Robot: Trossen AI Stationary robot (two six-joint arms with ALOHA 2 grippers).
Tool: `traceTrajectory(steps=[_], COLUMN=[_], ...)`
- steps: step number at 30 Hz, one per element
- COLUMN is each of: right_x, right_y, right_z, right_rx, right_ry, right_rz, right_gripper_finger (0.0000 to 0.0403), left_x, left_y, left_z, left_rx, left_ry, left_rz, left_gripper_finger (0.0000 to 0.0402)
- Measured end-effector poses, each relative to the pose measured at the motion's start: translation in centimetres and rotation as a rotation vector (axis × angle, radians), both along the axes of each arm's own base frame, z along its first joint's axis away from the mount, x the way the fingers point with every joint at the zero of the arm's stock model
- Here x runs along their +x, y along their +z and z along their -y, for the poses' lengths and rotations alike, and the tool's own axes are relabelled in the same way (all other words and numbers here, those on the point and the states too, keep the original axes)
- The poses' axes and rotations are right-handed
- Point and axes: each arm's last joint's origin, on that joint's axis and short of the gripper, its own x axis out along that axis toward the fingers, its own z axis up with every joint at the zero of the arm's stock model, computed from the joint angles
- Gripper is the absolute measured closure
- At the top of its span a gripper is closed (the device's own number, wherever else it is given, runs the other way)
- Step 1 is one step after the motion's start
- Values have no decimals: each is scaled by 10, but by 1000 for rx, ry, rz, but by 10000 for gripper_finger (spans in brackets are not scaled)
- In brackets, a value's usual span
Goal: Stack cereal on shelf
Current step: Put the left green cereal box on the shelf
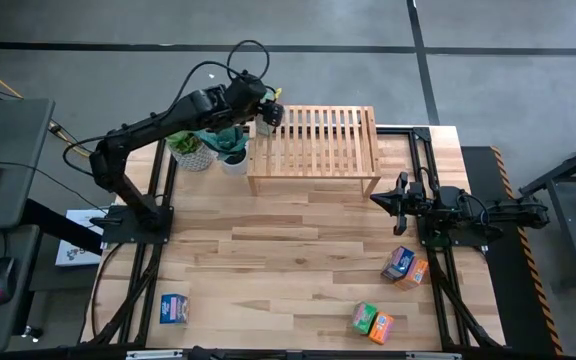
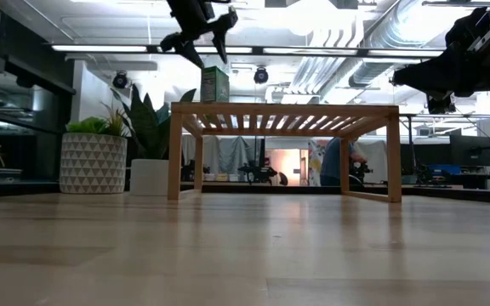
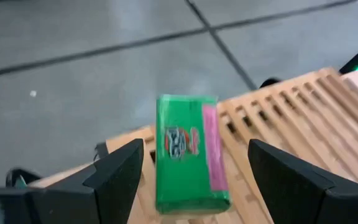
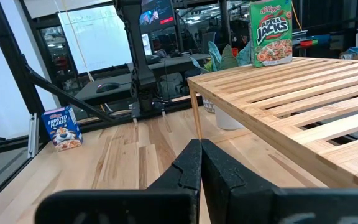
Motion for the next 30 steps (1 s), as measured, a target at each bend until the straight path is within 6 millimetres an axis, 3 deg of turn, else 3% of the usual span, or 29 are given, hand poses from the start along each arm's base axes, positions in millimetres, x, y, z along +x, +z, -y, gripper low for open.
traceTrajectory(steps=[10,30], right_x=[0,0], right_y=[0,0], right_z=[0,0], right_rx=[0,0], right_ry=[0,0], right_rz=[1,0], right_gripper_finger=[402,402], left_x=[-22,-13], left_y=[33,34], left_z=[12,34], left_rx=[82,135], left_ry=[-40,-210], left_rz=[98,1], left_gripper_finger=[121,121])
